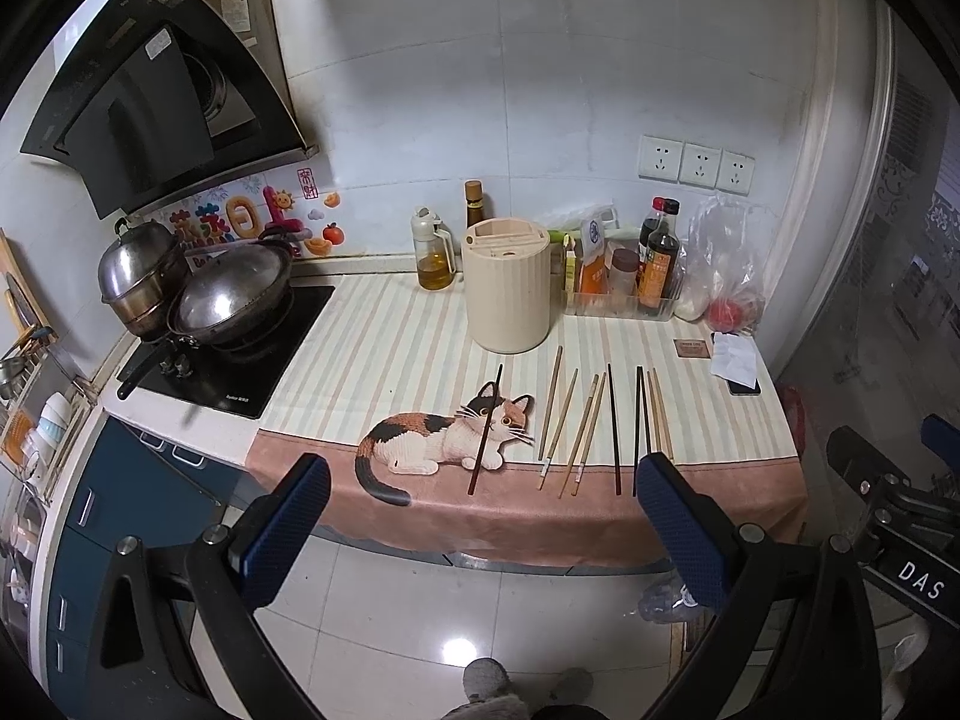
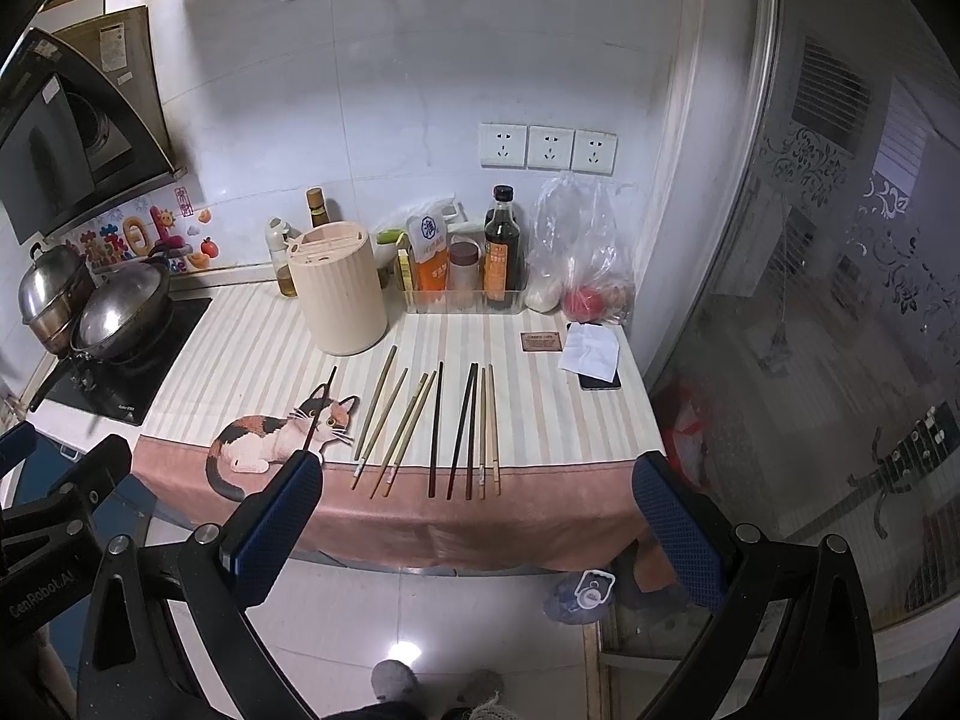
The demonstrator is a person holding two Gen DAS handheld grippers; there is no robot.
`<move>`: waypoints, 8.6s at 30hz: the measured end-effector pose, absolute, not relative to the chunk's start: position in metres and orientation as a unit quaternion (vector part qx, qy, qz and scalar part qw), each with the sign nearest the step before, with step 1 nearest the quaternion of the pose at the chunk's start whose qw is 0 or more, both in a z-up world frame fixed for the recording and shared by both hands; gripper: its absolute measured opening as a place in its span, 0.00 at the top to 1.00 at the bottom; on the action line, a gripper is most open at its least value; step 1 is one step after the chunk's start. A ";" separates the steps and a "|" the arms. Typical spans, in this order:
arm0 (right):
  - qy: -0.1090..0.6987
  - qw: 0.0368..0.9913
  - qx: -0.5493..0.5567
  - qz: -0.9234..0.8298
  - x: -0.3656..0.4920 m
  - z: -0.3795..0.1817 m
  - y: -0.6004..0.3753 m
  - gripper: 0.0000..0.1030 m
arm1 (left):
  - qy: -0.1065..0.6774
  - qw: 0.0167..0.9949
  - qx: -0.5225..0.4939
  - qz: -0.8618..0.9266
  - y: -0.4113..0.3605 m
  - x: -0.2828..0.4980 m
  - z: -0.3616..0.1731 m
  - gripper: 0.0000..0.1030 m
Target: Organize utensils
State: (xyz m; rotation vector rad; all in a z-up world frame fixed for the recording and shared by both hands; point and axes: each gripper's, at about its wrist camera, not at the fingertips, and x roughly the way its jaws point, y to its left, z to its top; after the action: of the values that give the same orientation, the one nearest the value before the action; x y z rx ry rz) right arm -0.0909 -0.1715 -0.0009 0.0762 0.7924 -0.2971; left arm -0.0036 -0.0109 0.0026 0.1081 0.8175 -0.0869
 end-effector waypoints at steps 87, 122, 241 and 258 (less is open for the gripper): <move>0.606 0.772 0.186 -0.039 0.221 -0.285 -0.205 0.76 | 0.629 0.774 0.069 -0.036 -0.010 0.277 -0.319 0.52; 0.716 0.697 0.018 0.035 0.379 -0.389 -0.087 0.92 | 0.652 0.756 0.024 0.055 0.035 0.292 -0.310 0.97; 0.513 0.839 0.178 -0.023 0.347 -0.202 -0.230 0.03 | 0.512 0.859 -0.032 0.012 -0.005 0.321 -0.197 0.00; 0.621 0.755 0.203 -0.063 0.282 -0.314 -0.264 0.61 | 0.639 0.760 0.044 -0.111 -0.132 0.284 -0.336 0.23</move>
State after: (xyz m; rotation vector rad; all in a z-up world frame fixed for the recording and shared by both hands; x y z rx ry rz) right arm 0.2823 -0.2642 -0.3143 0.4425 1.3536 -0.1379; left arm 0.2837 -0.1316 -0.3360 0.0948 1.3899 -0.2415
